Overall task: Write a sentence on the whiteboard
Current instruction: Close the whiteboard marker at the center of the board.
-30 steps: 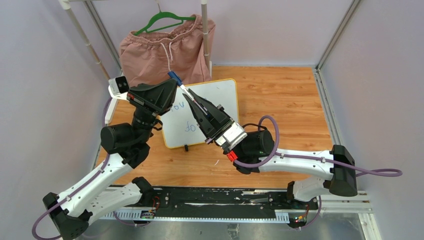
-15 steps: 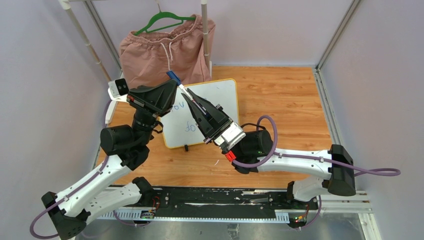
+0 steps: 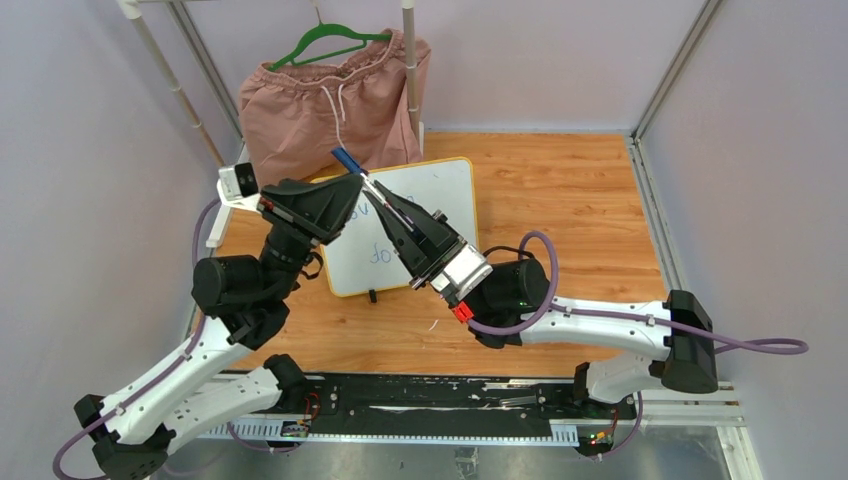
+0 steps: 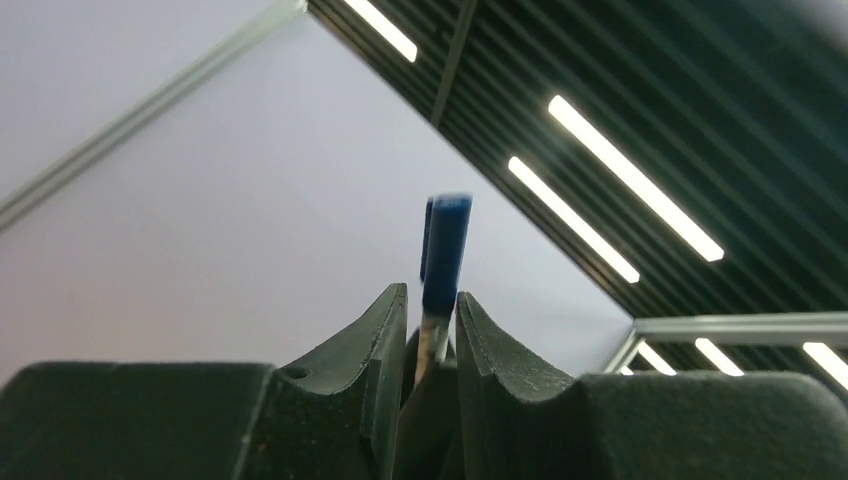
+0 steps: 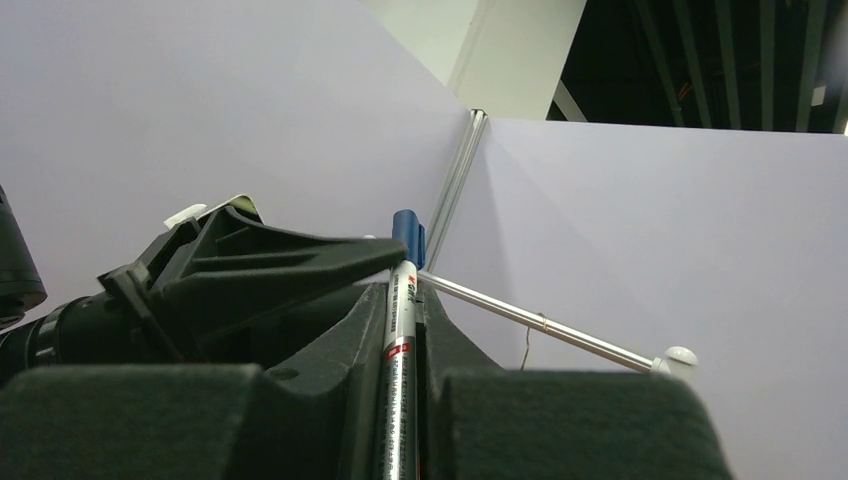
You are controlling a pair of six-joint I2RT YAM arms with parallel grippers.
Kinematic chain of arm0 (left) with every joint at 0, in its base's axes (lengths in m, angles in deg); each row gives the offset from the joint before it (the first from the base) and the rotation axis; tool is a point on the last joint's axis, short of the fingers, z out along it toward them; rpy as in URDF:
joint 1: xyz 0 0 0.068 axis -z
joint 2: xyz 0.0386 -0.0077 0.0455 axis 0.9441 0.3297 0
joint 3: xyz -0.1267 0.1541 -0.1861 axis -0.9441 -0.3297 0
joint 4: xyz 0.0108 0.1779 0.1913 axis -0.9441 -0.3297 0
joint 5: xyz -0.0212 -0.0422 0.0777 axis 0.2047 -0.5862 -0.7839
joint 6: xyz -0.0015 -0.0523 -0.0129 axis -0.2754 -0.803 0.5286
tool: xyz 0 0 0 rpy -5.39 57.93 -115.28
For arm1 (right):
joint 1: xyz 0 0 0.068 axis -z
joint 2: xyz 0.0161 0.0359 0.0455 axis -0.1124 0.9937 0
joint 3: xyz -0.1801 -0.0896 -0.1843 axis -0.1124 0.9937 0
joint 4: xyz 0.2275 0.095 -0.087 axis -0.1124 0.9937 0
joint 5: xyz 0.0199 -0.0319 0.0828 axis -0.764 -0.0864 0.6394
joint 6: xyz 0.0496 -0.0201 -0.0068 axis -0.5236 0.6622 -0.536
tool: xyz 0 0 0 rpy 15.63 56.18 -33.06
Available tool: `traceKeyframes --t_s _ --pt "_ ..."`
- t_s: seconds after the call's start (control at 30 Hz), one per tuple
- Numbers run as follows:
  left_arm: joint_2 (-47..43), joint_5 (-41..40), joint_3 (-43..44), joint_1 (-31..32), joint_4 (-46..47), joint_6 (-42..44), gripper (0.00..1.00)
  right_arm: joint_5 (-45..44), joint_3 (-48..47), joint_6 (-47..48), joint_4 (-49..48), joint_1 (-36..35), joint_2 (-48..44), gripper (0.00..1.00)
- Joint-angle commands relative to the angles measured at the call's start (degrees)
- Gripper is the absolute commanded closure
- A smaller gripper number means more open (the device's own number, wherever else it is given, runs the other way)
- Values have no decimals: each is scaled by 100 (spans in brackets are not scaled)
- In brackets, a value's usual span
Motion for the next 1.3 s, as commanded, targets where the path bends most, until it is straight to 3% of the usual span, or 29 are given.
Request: traceKeyframes --t_s 0.0,0.17,0.37,0.73,1.07,1.13,1.27 --pt "-11 552 -33 168 -765 238 65 60 37 -97 -46 -66 -188 100" --pt "-64 491 22 168 -789 288 45 32 136 -89 -45 -103 -292 100" --pt "-198 414 23 168 -827 387 42 13 263 -93 -27 -140 -399 100" --pt "-256 60 158 160 -1004 565 52 -18 515 -202 26 -193 -576 100" --pt "3 353 298 160 -977 427 53 -57 590 -214 45 -211 -616 100" --pt "52 370 312 160 -977 405 58 -52 598 -212 39 -211 -624 100" --pt "61 362 290 160 -983 385 81 -82 655 -203 6 -211 -658 100"
